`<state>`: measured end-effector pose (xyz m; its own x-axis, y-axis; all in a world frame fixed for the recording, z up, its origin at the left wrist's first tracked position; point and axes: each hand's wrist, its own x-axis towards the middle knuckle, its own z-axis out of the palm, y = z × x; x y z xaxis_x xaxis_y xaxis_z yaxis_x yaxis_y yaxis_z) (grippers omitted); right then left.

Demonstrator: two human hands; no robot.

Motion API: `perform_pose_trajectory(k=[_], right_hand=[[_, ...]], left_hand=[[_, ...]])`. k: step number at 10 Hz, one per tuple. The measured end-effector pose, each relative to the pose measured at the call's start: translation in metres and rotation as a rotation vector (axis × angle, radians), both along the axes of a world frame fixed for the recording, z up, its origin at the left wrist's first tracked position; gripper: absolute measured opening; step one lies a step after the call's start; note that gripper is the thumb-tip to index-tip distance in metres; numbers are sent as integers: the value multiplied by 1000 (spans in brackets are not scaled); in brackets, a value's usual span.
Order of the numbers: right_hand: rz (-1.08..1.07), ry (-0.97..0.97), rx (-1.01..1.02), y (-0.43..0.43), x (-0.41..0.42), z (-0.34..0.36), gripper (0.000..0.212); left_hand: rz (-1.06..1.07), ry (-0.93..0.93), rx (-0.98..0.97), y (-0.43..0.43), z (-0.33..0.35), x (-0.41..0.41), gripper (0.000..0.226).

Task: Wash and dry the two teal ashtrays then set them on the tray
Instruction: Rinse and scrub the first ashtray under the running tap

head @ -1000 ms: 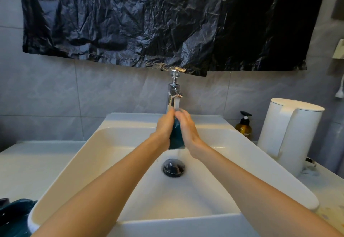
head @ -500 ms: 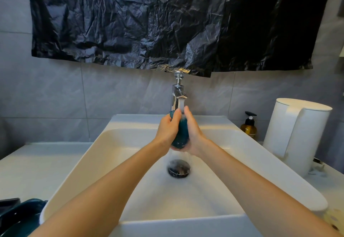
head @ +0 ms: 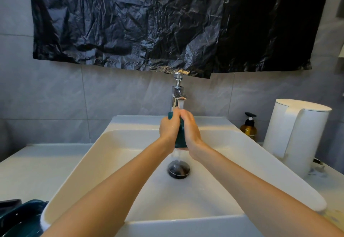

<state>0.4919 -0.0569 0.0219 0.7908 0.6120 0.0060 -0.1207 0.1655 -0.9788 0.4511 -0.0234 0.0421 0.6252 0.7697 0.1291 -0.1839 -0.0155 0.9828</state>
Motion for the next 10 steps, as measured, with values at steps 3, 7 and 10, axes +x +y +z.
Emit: perform_pose_trajectory(k=[3, 7, 10], right_hand=[[20, -109, -22, -14, -5, 10, 42], [64, 274, 259, -15, -8, 9, 40], [-16, -806, -78, -17, -5, -1, 32]], left_hand=[[0, 15, -36, 0, 4, 0, 32], [-23, -14, 192, -13, -8, -2, 25], [-269, 13, -443, 28, 10, -21, 40]])
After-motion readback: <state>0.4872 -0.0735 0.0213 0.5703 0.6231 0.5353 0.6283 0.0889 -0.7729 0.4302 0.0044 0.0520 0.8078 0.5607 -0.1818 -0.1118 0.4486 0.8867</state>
